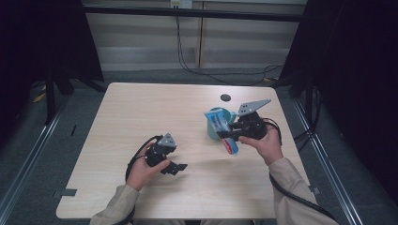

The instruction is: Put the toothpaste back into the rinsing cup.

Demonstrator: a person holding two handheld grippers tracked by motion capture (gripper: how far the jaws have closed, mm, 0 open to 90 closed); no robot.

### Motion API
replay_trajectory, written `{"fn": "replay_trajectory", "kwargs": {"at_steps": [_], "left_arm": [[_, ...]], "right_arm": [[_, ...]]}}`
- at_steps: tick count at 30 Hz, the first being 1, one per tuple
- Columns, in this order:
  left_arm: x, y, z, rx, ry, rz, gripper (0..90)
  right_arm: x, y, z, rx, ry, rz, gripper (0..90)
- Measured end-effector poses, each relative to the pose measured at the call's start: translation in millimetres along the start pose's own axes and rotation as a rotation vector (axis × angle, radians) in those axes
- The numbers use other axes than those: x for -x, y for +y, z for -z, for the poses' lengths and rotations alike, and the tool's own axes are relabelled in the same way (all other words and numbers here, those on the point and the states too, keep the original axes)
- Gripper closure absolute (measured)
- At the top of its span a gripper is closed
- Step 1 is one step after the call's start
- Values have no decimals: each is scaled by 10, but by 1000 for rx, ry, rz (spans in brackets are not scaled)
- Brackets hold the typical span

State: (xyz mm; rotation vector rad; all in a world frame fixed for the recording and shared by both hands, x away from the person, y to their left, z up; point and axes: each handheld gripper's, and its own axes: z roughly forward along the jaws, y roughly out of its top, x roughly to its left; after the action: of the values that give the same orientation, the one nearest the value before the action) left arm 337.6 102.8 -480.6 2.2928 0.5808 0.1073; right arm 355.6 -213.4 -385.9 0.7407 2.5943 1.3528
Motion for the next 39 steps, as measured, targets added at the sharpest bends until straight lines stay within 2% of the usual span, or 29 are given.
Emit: {"fn": "replay_trajectory", "kwargs": {"at_steps": [2, 5, 8, 10, 18, 23, 27, 28, 31, 33, 34, 39], "left_arm": [[-8, -18, -7, -9, 2, -15, 150], [-2, -44, -14, -3, 6, -3, 150], [-15, -71, -23, -30, 12, -27, 151], [-13, -90, -36, -22, 14, -13, 151], [-25, -117, -66, -39, 24, -34, 151], [-33, -154, -88, -40, 27, -22, 151], [-47, -179, -88, -43, 28, -22, 151], [-55, -184, -87, -55, 29, -32, 151], [-58, -209, -90, -41, 35, -17, 151], [-76, -218, -76, -45, 32, -28, 152], [-72, -223, -78, -36, 33, -16, 152], [-71, -237, -77, -35, 39, -36, 147]], "right_arm": [[4, 2, 1, 5, -3, -1, 703], [20, 3, 10, 12, -12, -14, 702], [40, 0, 20, 30, -14, -27, 702], [51, -3, 28, 44, -17, -40, 702], [82, 28, 48, 65, -17, -55, 701], [95, 60, 59, 81, -21, -60, 701], [112, 82, 72, 100, -19, -67, 700], [116, 86, 75, 105, -18, -71, 700], [121, 103, 77, 105, -22, -68, 699], [126, 113, 80, 104, -25, -69, 700], [131, 118, 80, 108, -26, -71, 700], [139, 156, 68, 118, -20, -74, 700]]}}
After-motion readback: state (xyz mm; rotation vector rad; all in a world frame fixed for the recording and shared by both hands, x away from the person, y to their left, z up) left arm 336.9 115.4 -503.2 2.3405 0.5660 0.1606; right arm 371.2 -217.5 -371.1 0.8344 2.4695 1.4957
